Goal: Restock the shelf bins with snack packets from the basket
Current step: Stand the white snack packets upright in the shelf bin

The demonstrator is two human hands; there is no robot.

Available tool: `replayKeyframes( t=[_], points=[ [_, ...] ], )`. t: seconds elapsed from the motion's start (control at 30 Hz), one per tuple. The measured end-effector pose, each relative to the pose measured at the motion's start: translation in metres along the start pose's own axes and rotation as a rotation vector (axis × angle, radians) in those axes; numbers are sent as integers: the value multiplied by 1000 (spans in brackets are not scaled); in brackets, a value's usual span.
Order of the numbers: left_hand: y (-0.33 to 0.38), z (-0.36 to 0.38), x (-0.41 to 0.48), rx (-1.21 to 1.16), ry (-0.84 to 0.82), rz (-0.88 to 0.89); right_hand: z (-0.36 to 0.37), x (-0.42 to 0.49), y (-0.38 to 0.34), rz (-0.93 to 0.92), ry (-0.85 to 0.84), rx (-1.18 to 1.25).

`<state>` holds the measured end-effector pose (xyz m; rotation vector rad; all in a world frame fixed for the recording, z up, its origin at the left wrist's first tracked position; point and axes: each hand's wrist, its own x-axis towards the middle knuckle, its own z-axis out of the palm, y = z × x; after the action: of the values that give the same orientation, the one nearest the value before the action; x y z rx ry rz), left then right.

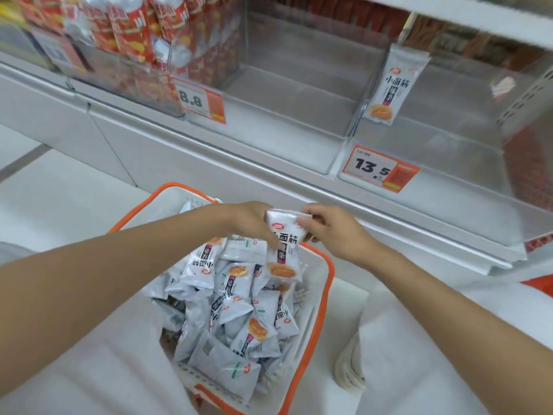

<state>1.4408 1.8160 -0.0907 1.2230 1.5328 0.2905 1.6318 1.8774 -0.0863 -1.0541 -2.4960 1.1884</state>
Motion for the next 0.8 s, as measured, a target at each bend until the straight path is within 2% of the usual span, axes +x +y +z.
replayKeyframes(
  t=[0.13, 0.27, 0.47, 0.67, 0.8],
  points=[
    [18, 3, 1, -239, 58, 105, -25, -8, -10, 24, 218, 198],
    [30, 8, 0, -271, 174, 188, -41, 2, -16, 75, 355, 401],
    [57, 3, -3, -116, 454, 384, -72, -2, -24, 84, 342, 528],
    [66, 2, 0, -121, 497, 435, -86, -5, -26, 131, 331, 657],
    [75, 2, 5, -125, 596, 471, -77, -8, -25, 181, 142, 772]
  ],
)
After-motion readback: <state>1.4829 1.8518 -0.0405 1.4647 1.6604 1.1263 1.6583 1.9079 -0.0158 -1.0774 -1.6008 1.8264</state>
